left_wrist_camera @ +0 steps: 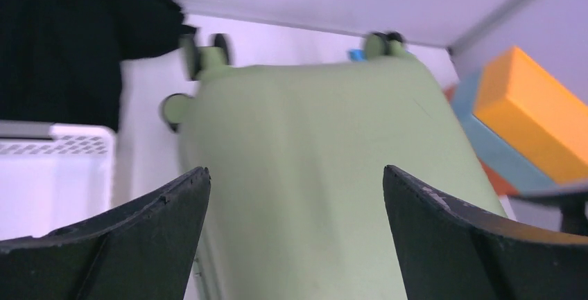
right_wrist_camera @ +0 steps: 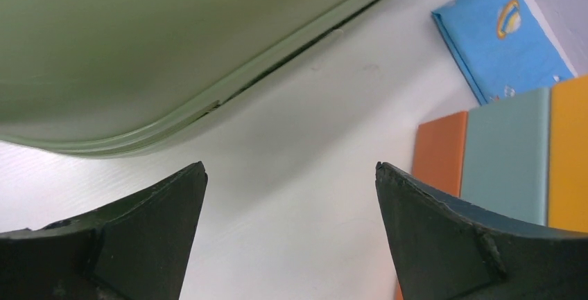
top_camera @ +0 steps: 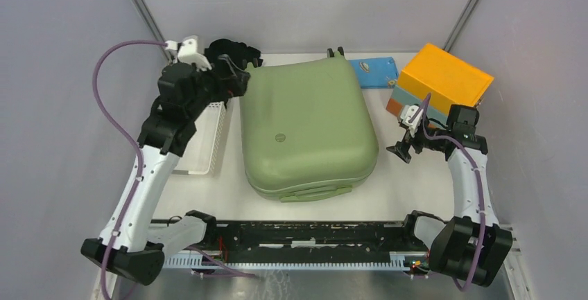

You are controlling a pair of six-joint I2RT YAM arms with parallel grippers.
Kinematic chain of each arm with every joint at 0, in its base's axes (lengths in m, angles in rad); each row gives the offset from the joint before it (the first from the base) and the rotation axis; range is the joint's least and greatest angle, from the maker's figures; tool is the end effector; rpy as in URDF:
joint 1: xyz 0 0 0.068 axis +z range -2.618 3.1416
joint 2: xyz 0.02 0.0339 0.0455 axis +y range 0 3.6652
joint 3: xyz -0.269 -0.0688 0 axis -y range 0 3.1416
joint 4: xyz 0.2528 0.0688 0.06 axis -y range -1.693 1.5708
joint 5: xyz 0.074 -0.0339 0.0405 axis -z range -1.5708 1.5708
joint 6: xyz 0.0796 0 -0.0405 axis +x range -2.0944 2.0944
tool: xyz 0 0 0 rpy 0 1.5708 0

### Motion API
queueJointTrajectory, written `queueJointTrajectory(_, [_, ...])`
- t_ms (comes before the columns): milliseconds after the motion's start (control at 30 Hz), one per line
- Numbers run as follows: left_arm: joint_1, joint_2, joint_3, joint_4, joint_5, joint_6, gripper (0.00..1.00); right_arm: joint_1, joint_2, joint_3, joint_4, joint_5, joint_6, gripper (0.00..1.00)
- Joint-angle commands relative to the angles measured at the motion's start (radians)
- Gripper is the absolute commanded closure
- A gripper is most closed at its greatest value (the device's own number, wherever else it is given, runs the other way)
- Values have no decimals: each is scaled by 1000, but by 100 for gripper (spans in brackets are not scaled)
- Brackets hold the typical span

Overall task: Open, take out, and arrange the luggage
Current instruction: Move the luggage to the center of the board, then adjust the luggage at the center of the board.

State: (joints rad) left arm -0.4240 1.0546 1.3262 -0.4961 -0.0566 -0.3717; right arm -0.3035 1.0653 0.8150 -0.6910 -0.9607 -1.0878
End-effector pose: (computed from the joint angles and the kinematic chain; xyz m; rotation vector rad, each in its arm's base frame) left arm 0.2427 -0.1046 0.4389 0.0065 1.8250 -0.5160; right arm 0.2294 -0.0035 0.2477 -1.1028 1.7582 0.3915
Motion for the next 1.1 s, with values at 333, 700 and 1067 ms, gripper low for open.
queueJointTrajectory(333, [349,181,-199,192,338,-283,0,45,146,192,-534,-142,-647,2])
queueJointTrajectory(700, [346,359,-225,309,529,-271,22,175,111,118,-209,-95,-289,2])
queueJointTrajectory(1067, [237,584,-31,339,590,-281,31,227,51,36,-159,-73,-197,3])
